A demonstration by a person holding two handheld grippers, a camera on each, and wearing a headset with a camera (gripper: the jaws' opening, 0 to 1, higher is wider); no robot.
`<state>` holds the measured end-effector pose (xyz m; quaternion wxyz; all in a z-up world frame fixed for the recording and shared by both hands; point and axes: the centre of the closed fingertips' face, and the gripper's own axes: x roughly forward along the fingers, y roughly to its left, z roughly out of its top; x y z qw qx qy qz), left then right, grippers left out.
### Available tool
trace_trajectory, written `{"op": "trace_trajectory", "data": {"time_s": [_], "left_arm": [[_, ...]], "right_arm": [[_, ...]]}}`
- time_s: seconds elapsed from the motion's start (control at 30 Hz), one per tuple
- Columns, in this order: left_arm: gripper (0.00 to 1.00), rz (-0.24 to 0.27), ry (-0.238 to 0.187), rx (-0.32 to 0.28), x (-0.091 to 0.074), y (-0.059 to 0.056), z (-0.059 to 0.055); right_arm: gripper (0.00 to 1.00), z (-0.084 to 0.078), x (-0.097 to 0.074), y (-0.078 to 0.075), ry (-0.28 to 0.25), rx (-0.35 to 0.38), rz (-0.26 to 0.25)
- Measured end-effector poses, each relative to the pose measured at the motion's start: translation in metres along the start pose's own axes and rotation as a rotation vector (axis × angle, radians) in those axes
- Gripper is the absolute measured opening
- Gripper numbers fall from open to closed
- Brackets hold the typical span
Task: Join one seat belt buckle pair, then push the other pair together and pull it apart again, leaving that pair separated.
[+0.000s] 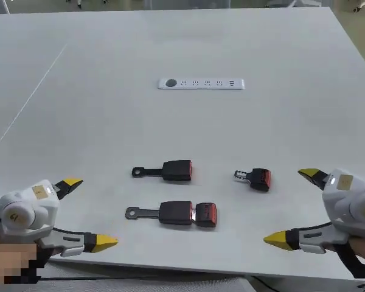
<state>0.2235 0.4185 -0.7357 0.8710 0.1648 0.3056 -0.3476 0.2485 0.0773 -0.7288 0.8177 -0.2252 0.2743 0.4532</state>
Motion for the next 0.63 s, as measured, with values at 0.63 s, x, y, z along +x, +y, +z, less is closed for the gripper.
{"op": "trace_trajectory", "data": {"time_s": [0.63], "left_arm": [[0.99, 0.004, -0.026, -0.002, -0.012, 0.006, 0.002]], "right_arm": [[1.0, 0.006, -0.007, 0.008, -0.046, 0.077, -0.012]]}}
